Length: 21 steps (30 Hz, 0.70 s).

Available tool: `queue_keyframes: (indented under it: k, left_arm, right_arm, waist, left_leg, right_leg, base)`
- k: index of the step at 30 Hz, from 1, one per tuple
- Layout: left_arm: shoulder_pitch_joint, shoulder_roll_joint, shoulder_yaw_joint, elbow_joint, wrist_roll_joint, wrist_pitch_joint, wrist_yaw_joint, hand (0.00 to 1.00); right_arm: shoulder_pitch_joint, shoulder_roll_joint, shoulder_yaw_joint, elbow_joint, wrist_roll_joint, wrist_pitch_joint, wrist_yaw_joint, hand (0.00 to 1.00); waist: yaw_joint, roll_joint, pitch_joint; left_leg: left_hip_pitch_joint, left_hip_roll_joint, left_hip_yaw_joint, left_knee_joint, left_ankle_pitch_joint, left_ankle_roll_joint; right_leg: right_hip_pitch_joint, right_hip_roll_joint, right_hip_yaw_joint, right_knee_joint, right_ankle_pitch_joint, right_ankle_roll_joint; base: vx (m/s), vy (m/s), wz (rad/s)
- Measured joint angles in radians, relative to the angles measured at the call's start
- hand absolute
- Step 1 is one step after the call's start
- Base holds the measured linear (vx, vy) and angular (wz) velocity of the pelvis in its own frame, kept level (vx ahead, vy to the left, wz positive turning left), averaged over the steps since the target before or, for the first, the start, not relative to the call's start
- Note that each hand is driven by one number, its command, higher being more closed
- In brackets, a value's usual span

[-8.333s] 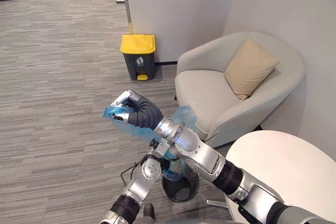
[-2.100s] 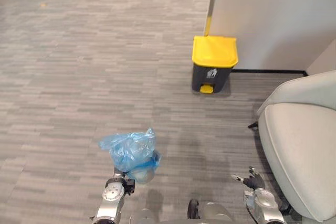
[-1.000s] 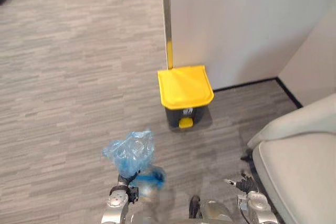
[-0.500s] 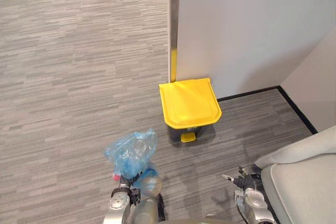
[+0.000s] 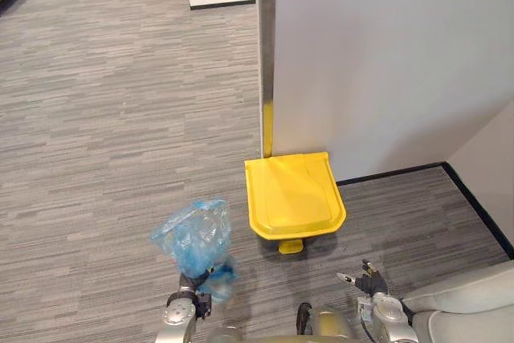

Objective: Gather rubbish on tea table into small bin, then transfer packed bag to large trash can.

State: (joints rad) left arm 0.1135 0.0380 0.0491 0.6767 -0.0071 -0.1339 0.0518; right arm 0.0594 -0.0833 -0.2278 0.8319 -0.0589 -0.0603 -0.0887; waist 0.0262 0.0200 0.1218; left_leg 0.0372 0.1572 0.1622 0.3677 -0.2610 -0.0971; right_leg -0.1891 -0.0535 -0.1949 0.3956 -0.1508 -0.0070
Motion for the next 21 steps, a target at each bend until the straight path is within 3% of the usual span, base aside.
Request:
queue_keyframes:
  k: [3,5,6,9,10,13,21]
  left_arm:
    - [0.003,-0.004,0.0,-0.003,0.0,0.0,-0.008,1.0]
    - [0.006,-0.005,0.0,-0.004,0.0,0.0,-0.009,1.0]
    - [0.002,-0.005,0.0,-0.004,0.0,0.0,-0.011,1.0]
    - [-0.007,0.002,0.001,-0.005,0.0,0.0,-0.01,1.0]
    - [-0.01,0.008,0.0,-0.004,0.0,0.0,-0.009,1.0]
    - [0.0,0.012,-0.001,0.003,0.0,0.011,-0.008,1.0]
    - [-0.006,0.067,-0.002,0.043,0.001,0.006,-0.006,1.0]
  right_arm:
    - [0.026,0.0,0.002,-0.001,0.012,-0.001,0.0,0.0]
    - [0.027,0.001,0.001,-0.002,0.02,-0.001,0.0,0.0]
    - [0.027,0.015,-0.007,-0.016,0.025,-0.001,-0.001,0.0]
    - [0.025,0.022,-0.017,-0.026,0.032,-0.002,-0.001,0.0]
    - [0.023,0.034,-0.02,-0.024,0.032,-0.002,0.0,0.0]
    - [0.028,0.039,-0.043,-0.012,0.032,-0.001,0.002,0.0]
    - [0.023,0.033,-0.05,0.047,0.031,-0.001,0.004,0.0]
  waist:
    - [-0.006,-0.009,0.009]
    - [-0.002,-0.015,0.013]
    - [-0.005,-0.01,0.01]
    - [-0.003,0.001,-0.003]
    - [-0.006,-0.008,-0.005]
    - [0.008,-0.025,-0.004]
    - [0.013,-0.02,-0.007]
  left_leg:
    - [-0.104,0.051,-0.011,0.284,0.046,-0.041]
    - [-0.12,0.073,0.022,0.339,0.039,-0.021]
    - [-0.123,0.083,0.062,0.3,0.012,0.017]
    - [-0.079,0.05,0.08,0.059,0.0,0.024]
    - [-0.054,0.029,0.084,-0.012,0.0,0.025]
    - [-0.029,-0.004,0.104,-0.045,0.006,0.034]
    - [0.018,-0.064,0.12,-0.165,0.06,0.048]
  right_leg:
    - [0.092,0.0,-0.028,-0.043,-0.015,-0.002]
    - [0.117,0.002,-0.029,-0.062,-0.019,-0.005]
    - [0.118,-0.001,-0.028,-0.07,-0.014,0.002]
    - [0.085,-0.008,-0.009,-0.07,0.002,0.032]
    - [0.072,-0.014,-0.006,-0.085,0.017,0.044]
    - [0.066,-0.029,0.025,-0.085,0.026,0.052]
    - [0.052,-0.055,0.054,-0.091,0.034,0.065]
  base:
    - [0.07,-0.08,0.29]
    - [0.04,0.033,0.06]
    - [0.03,0.059,0.05]
    - [0.01,0.13,-0.02]
    - [0.03,0.154,-0.05]
    - [0.02,0.127,-0.17]
    - [-0.01,0.041,-0.05]
